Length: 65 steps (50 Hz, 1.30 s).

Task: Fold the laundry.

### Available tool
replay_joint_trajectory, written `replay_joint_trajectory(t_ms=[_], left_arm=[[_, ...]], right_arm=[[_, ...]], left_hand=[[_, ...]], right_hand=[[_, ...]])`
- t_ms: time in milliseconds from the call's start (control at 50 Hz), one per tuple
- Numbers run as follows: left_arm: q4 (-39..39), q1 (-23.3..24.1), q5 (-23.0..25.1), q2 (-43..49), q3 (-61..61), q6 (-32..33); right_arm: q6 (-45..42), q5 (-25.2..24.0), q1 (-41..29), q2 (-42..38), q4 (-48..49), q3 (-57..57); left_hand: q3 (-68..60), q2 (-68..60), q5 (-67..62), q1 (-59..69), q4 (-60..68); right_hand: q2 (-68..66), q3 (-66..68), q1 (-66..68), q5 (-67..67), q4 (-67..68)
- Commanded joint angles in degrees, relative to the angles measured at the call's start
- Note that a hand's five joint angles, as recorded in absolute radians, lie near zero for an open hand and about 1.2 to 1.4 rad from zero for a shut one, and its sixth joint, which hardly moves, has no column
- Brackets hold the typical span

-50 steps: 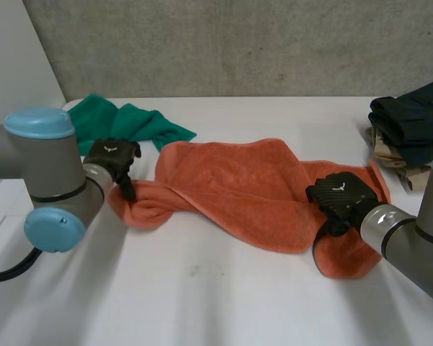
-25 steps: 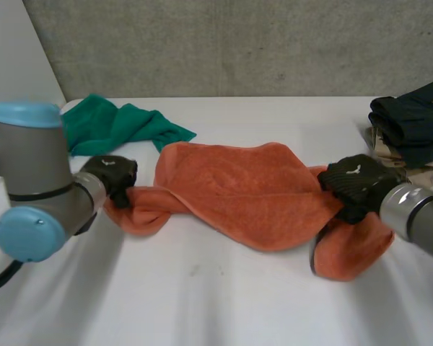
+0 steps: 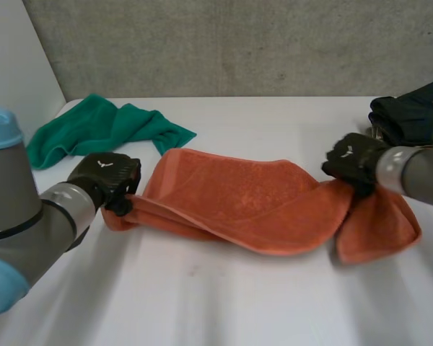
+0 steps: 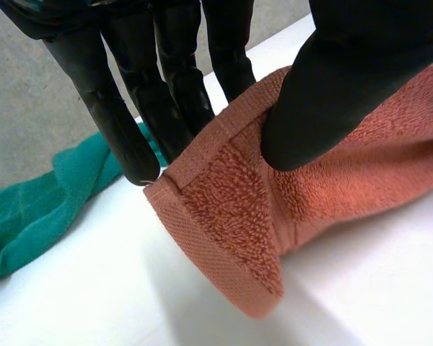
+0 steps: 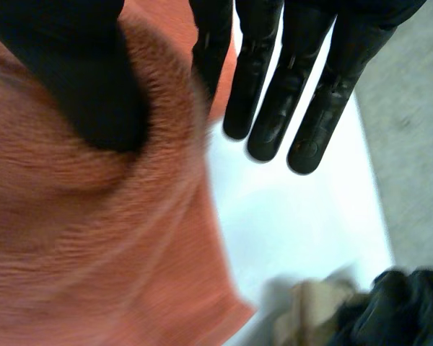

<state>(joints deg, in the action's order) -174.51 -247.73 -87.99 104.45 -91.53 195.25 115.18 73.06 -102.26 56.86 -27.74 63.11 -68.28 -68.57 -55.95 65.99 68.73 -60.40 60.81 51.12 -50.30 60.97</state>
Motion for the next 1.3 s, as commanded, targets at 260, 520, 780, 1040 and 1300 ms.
replay_joint_trajectory(t_ms=[260,520,780,1040,1300], left_arm=[[-2.9,-0.5,-0.3,8.7,8.0,0.0],[-4.9,-0.6,-0.3,8.9,8.1,0.0],[-5.0,-0.7,-0.3,8.8,8.2,0.0],[-5.4,-0.8,-0.3,8.9,8.2,0.0],[-6.4,-1.3,-0.3,9.0,8.1,0.0]], right_arm=[[33.4,5.4,-2.8,13.6,24.6,18.3],[33.0,0.4,0.4,25.5,16.9,39.5],[31.2,0.0,-0.3,22.7,34.9,48.1],[29.0,2.0,-1.2,10.9,43.3,43.5],[26.0,2.4,-1.2,6.2,49.7,40.2]], left_hand=[[-11.7,-11.4,-14.1,14.0,11.3],[-11.7,-11.4,-14.1,14.0,11.3],[-11.7,-11.4,-14.1,14.0,11.3],[-11.7,-11.4,-14.1,14.0,11.3],[-11.7,-11.4,-14.1,14.0,11.3]], right_hand=[[50.4,-50.8,-41.1,50.3,-51.0],[22.7,-23.2,-13.5,22.6,-23.3],[25.3,-25.7,-16.0,25.1,-25.8],[22.1,-22.5,-12.8,22.0,-22.6],[5.6,-6.0,3.7,5.5,-6.2]])
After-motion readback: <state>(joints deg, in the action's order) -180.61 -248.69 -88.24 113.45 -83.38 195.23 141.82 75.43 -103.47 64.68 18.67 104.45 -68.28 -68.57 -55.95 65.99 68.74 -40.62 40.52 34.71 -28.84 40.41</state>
